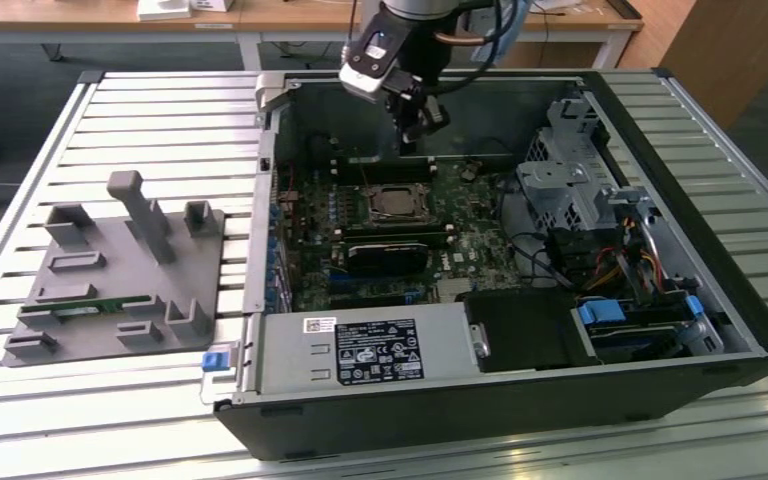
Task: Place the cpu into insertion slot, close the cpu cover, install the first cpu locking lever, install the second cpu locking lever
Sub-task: 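Install the first cpu locking lever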
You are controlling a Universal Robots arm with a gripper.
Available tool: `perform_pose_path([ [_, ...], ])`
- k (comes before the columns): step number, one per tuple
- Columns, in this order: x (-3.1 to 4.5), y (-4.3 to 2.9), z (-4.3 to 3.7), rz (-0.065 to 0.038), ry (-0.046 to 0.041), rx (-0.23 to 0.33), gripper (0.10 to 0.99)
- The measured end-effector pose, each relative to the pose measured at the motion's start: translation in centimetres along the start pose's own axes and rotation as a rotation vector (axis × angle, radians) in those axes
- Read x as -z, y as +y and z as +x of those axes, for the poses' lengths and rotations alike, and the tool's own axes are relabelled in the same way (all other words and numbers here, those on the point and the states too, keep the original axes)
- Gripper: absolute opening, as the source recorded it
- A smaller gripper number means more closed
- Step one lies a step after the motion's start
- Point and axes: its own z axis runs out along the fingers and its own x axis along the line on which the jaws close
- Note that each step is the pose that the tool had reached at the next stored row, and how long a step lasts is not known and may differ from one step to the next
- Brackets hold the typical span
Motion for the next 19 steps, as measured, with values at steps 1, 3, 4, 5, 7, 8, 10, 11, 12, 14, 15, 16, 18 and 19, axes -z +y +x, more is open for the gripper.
perform_pose_path([
  [1, -0.02, 0.00, 0.00, 0.000, 0.0002, 0.012, 0.106],
  [3, -0.05, 0.00, 0.00, 0.000, 0.0008, 0.028, 0.106],
  [4, -0.06, 0.00, 0.00, 0.000, 0.0012, 0.035, 0.106],
  [5, -0.06, 0.00, 0.00, 0.000, 0.0015, 0.041, 0.106],
  [7, -0.08, 0.00, 0.00, 0.000, 0.0019, 0.057, 0.106],
  [8, -0.10, 0.00, 0.00, 0.000, 0.0020, 0.067, 0.106],
  [10, -0.13, 0.01, 0.00, -0.001, 0.0025, 0.094, 0.106],
  [11, -0.14, 0.01, 0.00, 0.000, 0.0029, 0.110, 0.106],
  [12, -0.15, 0.00, -0.01, 0.000, 0.0032, 0.127, 0.106],
  [14, -0.17, 0.01, 0.00, 0.000, 0.0040, 0.162, 0.106],
  [15, -0.19, 0.01, 0.00, 0.000, 0.0045, 0.182, 0.106],
  [16, -0.20, 0.01, 0.00, 0.000, 0.0048, 0.199, 0.106],
  [18, -0.22, 0.00, 0.00, 0.000, 0.0055, 0.236, 0.106],
  [19, -0.24, 0.00, 0.00, 0.000, 0.0058, 0.254, 0.106],
])
